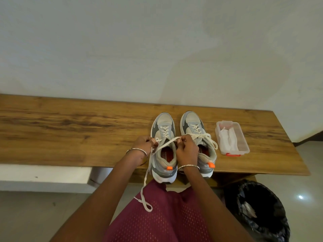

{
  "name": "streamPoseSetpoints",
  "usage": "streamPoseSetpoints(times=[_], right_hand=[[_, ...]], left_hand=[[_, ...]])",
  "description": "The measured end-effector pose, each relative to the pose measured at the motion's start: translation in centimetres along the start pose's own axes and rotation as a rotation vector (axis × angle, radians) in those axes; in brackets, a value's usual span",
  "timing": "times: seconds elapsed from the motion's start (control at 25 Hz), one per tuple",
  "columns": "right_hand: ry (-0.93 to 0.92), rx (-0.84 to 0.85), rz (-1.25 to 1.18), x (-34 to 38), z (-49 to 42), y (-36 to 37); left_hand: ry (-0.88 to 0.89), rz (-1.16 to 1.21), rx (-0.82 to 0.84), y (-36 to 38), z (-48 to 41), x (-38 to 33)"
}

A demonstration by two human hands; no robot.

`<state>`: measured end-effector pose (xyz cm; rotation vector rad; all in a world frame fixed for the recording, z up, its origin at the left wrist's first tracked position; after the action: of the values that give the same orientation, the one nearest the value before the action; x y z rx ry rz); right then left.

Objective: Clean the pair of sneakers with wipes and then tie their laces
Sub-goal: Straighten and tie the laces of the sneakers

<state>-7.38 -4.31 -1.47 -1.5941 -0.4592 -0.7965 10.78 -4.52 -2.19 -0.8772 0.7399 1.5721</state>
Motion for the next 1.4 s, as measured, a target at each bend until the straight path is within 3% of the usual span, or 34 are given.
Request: streamPoseSetpoints(times=[0.16,0.32,0.44,0.64,0.8,0.96,1.4], right_hand=[[-0.001,0.084,-0.105,-0.5,-0.3,0.0],[-0.052,0.115,-0.157,0.7,-0.5,-0.8],[-0.109,0.132,-0.156,1.4,0.1,-1.1],[-0.19,0.166,0.256,3.5,1.7,0.9],[-0.034,0.181,0.362,3.1,3.1,3.8],[0.053,0.164,0.378,2.8,2.9,4.4],[0.042,0.18,0.336,2.9,2.8,3.7]], left_hand=[[0.053,-0.127,0.007,-0.2,0.7,-1.8],[0.108,-0.595,0.092,-0.5,1.6,-4.9],[0.093,-0.7,0.115,-0.5,2.0,-6.9],[0.146,-0.78,0.123,0.4,3.0,-11.2],[0.246,-0.948,0.131,1.9,4.8,-14.5],[0.288,-0.945,0.115,2.3,5.5,-15.6],[0.292,-0.659,0.054,1.4,5.3,-15.0]])
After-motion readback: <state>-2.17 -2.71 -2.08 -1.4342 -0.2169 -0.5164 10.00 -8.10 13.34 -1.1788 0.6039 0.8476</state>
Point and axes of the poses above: each hand's wrist, its own z-axis away from the middle knuckle, its own y-axis out of the palm, x = y × z, the point moved 5 cm from there along -z, towards the middle knuckle, and after that the axes turned 13 degrees about z, right-handed, at the moved point
